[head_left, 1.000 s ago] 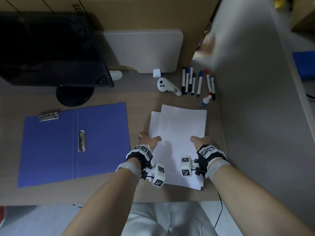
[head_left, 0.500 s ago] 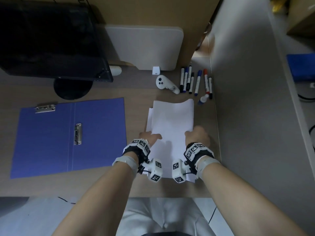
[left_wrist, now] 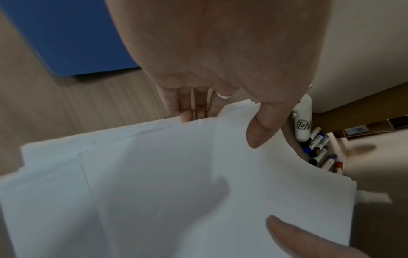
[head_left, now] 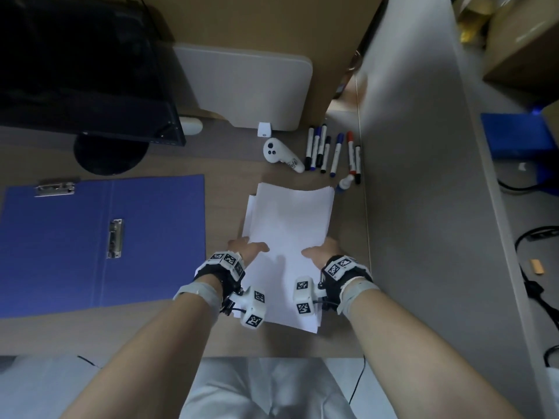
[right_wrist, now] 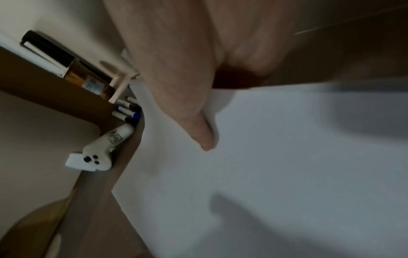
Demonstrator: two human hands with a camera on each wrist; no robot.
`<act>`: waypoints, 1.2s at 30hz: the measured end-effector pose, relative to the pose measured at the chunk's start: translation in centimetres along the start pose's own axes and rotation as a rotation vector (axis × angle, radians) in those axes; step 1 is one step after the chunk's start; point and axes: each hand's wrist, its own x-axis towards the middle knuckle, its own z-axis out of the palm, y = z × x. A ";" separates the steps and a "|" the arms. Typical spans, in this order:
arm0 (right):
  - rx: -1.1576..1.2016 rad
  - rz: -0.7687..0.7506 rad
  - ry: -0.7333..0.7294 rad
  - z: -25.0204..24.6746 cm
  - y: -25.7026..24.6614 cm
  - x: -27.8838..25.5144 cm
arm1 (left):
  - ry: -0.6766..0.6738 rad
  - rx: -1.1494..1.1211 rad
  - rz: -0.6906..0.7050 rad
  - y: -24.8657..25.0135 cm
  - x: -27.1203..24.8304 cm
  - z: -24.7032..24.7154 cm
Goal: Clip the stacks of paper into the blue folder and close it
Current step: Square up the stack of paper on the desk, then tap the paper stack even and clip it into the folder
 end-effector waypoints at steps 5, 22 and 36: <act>0.086 -0.175 -0.083 -1.0 -2.1 -0.8 | 0.071 0.012 0.017 -1.2 3.7 -0.5; 0.220 -0.505 -0.247 5.5 -16.8 -12.4 | 0.605 -0.494 0.252 1.2 -11.6 -19.1; 0.261 -0.323 -0.126 17.6 -18.1 -14.8 | 0.503 -0.236 0.260 -3.5 -8.8 -29.3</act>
